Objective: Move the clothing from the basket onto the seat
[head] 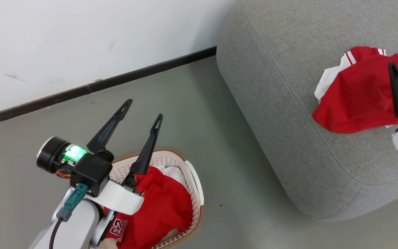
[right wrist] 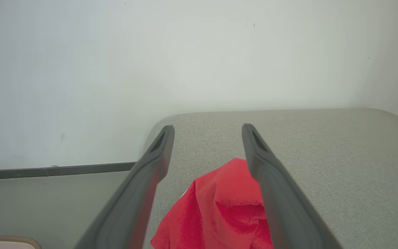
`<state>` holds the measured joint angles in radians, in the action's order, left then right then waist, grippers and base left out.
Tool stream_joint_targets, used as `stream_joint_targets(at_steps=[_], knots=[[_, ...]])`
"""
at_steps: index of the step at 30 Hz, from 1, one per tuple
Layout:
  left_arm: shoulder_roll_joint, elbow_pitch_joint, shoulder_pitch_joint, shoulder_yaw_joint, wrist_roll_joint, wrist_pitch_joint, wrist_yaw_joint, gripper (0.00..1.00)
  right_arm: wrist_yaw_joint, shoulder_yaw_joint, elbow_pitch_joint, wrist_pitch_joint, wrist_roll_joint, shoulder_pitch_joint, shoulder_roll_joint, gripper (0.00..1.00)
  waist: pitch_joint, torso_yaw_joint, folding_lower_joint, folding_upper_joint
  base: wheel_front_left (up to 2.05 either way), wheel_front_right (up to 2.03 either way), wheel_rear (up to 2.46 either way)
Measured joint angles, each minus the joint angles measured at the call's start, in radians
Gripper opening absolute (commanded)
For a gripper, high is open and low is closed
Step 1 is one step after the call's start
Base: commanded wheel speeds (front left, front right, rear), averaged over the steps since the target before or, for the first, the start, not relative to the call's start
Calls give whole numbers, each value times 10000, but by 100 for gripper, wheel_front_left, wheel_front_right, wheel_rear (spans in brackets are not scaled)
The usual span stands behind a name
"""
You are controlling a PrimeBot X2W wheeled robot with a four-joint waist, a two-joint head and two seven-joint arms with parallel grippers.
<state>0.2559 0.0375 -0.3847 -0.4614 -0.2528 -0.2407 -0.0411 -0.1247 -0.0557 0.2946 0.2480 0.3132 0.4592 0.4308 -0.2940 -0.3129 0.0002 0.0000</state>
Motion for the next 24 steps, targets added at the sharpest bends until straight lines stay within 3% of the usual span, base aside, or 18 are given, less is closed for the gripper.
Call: stream_joint_targets(at_steps=[8, 16, 24], knots=[[-8, -303, 927, 828, -203, -73, -717, 100, 0, -201, -399, 0, -502, 238, -598, 100, 566, 373, 0, 0, 0, 0, 0], [-111, -568, 1783, 1390, -506, -75, -1166, 100, 0, -708, -675, 0, -966, 305, -1294, 100, 1122, 848, 0, 1, 0, 0, 0], [-345, -842, 2592, 2075, -650, -86, -1732, 100, 0, -1007, -826, 0, -1296, -403, -1973, 100, 1767, 1381, -1, 1, 0, 0, 0]])
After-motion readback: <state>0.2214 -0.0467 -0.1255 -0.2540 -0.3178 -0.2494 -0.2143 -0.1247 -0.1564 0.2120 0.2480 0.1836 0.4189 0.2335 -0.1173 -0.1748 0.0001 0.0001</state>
